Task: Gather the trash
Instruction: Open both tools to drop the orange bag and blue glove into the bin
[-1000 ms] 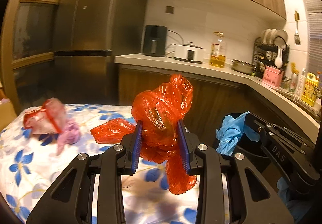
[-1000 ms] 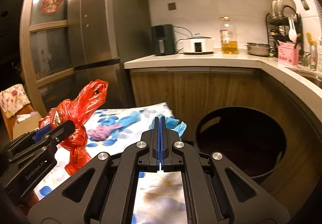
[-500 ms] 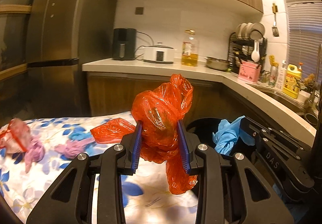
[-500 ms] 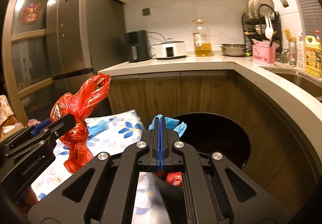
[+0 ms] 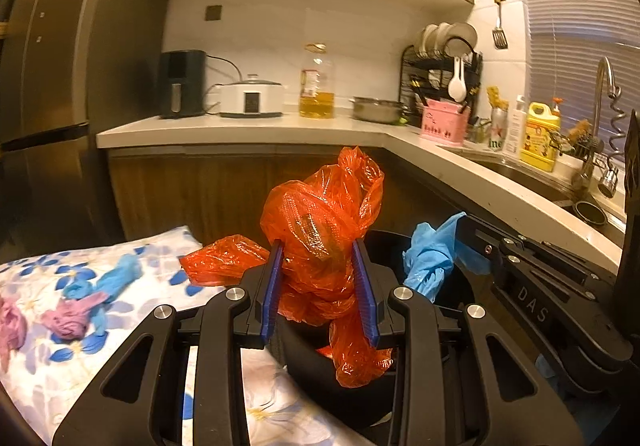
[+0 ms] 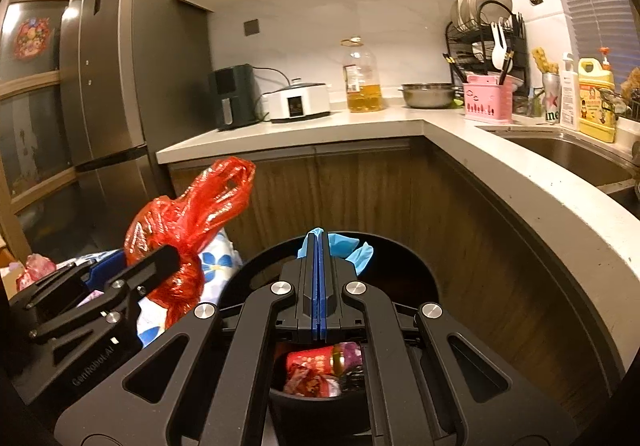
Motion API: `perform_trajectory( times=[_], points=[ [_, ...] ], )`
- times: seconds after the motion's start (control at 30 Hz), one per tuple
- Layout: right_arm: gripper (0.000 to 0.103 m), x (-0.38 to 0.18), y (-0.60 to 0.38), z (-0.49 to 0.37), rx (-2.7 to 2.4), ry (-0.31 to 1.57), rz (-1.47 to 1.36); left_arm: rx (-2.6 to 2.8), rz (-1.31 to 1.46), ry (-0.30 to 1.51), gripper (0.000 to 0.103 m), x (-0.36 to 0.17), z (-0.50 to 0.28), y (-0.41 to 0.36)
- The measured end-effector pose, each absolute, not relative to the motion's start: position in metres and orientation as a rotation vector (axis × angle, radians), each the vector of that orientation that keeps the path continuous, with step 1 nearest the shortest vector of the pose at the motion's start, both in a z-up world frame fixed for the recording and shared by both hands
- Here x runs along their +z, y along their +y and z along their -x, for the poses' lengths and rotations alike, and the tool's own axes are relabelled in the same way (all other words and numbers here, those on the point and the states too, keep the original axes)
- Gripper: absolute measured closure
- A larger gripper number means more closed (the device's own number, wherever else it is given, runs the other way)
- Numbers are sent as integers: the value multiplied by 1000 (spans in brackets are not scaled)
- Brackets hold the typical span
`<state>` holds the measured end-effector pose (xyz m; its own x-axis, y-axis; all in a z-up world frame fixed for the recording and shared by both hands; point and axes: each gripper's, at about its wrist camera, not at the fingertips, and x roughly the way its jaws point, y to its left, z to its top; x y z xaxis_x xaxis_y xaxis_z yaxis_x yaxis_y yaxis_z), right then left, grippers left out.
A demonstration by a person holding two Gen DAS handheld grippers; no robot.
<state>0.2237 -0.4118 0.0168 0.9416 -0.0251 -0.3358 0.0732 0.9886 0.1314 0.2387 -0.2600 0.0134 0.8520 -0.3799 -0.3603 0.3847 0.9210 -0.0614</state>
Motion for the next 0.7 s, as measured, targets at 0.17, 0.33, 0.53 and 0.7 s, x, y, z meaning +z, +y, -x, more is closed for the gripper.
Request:
perform_trajectory(
  times=[0.17,0.33,0.53,0.7],
  points=[
    [102,13,-421,-229,-67,351,-143,-448,-15,394,69,6,-248,-273],
    [102,10,-429,-235,-77,366,-153,-471,-18,420,66,0,-257,-280],
    [102,8,-433,-239,-88,381,-161,-467,-33,433,60,-5,-261,-284],
    [96,7,-434,-243,-94,395,-175,-459,-37,441,51,-8,-263,-284]
  ],
)
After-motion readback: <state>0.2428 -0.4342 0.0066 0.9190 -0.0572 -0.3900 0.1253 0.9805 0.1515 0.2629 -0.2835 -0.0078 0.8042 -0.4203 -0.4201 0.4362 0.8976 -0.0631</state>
